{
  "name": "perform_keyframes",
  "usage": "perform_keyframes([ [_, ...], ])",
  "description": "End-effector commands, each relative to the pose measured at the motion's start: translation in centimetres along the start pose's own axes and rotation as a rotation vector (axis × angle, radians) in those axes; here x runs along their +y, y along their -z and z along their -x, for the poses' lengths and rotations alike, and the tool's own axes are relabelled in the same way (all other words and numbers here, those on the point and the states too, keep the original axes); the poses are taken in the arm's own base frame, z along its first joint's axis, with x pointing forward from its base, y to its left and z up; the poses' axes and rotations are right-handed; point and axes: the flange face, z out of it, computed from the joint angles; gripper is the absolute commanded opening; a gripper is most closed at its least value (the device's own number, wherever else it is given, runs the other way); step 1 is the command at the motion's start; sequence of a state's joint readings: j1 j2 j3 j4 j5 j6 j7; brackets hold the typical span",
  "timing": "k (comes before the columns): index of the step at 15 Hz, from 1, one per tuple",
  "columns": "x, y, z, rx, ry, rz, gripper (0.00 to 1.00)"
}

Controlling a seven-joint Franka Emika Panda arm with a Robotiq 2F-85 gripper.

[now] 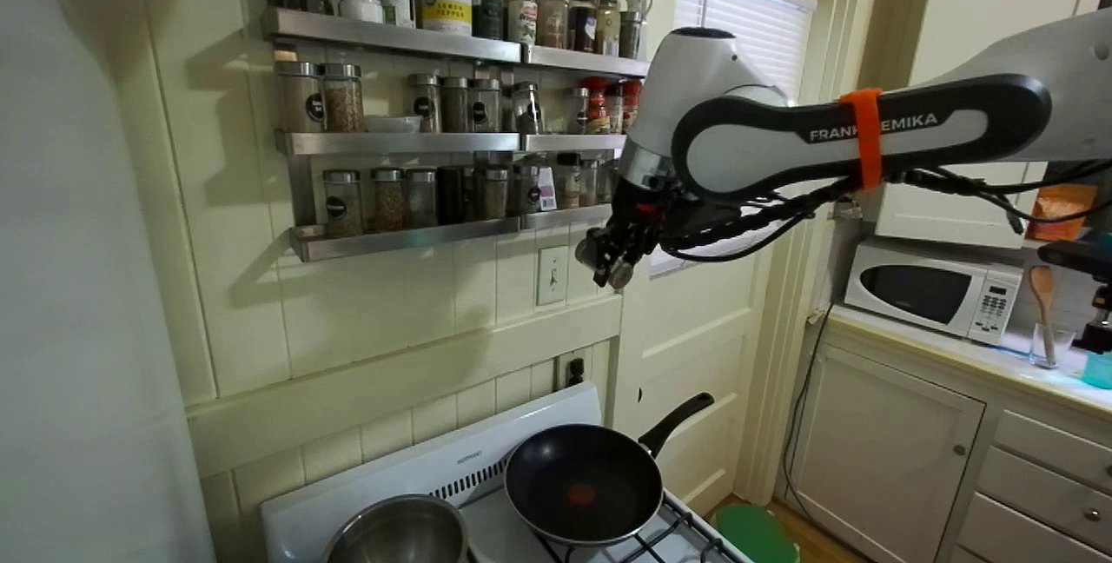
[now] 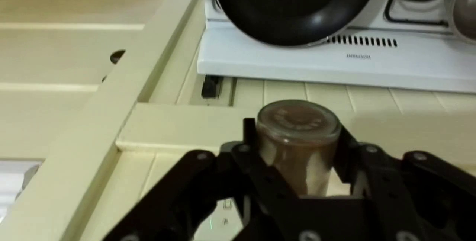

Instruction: Put some of the contents jar on the pan

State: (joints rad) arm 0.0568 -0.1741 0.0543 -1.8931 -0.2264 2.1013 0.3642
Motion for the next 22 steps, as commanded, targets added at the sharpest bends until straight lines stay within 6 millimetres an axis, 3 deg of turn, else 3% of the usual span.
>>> perform_keyframes([
  [1,0.0,3.1,0.5,0.197,0.042,-0.031,0.23],
  [5,-0.7,4.9,0.1,0.428,0.094,-0.089,0.23],
  [9,-0.3,5.5,0.5,0.672,0.102,-0.166,0.23],
  [12,1.3,6.0,0.0,0.852,0.085,-0.199,0.23],
  [18,7.1,8.5,-1.5,1.152,0.025,-0.201,0.23],
  [20,7.8,7.8,-1.5,1.177,0.017,-0.190,0.23],
  [22,7.0,6.6,-1.1,1.170,0.032,-0.195,0.23],
])
